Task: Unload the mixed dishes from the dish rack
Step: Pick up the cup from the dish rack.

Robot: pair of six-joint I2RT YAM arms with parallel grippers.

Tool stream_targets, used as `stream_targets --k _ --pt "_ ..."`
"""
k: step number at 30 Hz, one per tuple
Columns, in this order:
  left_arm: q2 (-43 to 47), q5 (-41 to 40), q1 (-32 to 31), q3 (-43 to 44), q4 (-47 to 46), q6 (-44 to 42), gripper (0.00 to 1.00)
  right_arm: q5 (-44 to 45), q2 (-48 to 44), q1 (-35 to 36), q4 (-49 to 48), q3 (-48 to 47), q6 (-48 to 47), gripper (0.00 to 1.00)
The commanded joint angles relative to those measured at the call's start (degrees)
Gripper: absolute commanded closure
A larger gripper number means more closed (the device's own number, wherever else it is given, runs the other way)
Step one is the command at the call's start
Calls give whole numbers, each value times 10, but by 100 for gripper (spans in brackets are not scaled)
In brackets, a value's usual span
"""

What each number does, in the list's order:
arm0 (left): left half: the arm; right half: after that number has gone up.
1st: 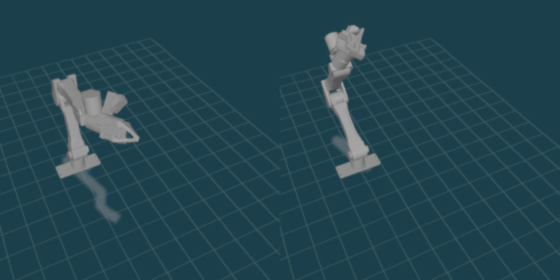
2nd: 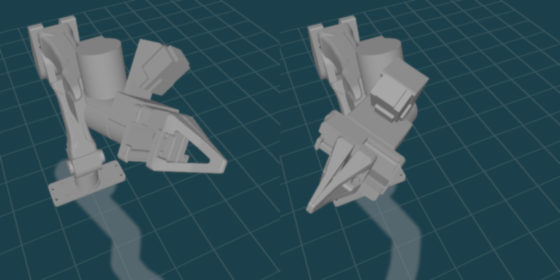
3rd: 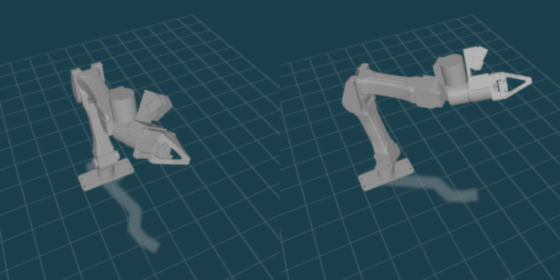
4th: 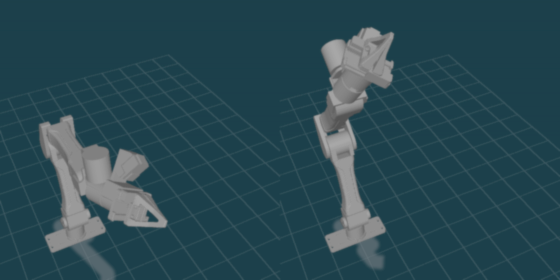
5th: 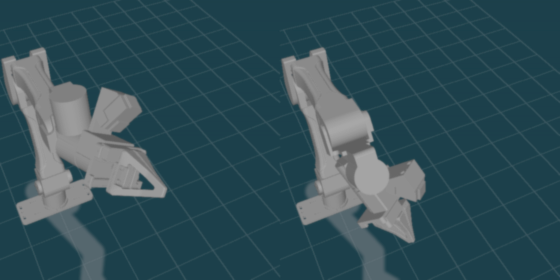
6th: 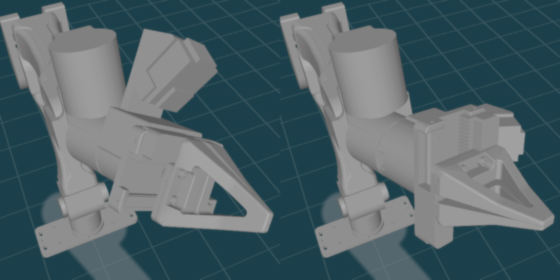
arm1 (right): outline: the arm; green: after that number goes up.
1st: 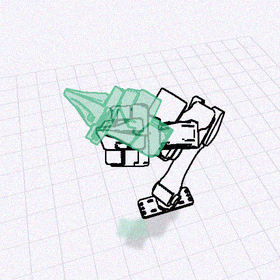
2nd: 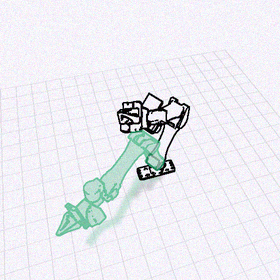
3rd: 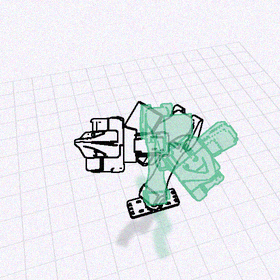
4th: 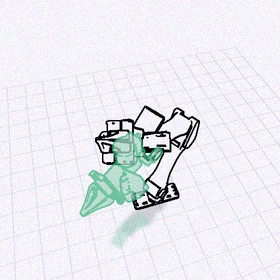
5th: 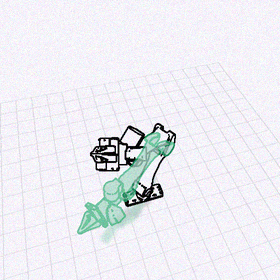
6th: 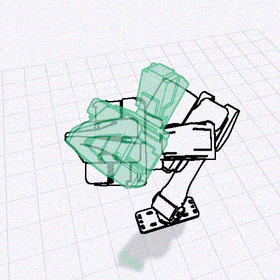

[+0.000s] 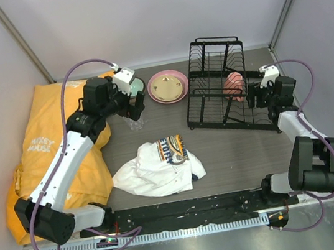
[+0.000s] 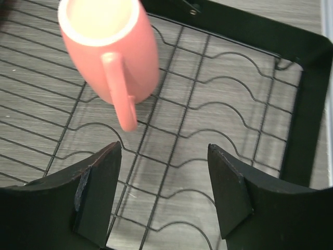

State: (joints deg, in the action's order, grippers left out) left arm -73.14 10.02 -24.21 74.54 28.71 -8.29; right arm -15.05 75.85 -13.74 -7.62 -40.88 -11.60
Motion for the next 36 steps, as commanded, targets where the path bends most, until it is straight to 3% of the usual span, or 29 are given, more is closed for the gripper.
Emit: stream_targets --k 1,20,36 --pt "13 -14 5 -4 -35 -9 0 -60 17 -2 -72 -6 -15 29" --pt "-9 -45 5 -11 -39 -23 0 -164 120 -3 -191 -13 -37 33" --pt "-30 -59 6 -5 -42 -27 0 -188 188 -3 -193 -58 -46 41"
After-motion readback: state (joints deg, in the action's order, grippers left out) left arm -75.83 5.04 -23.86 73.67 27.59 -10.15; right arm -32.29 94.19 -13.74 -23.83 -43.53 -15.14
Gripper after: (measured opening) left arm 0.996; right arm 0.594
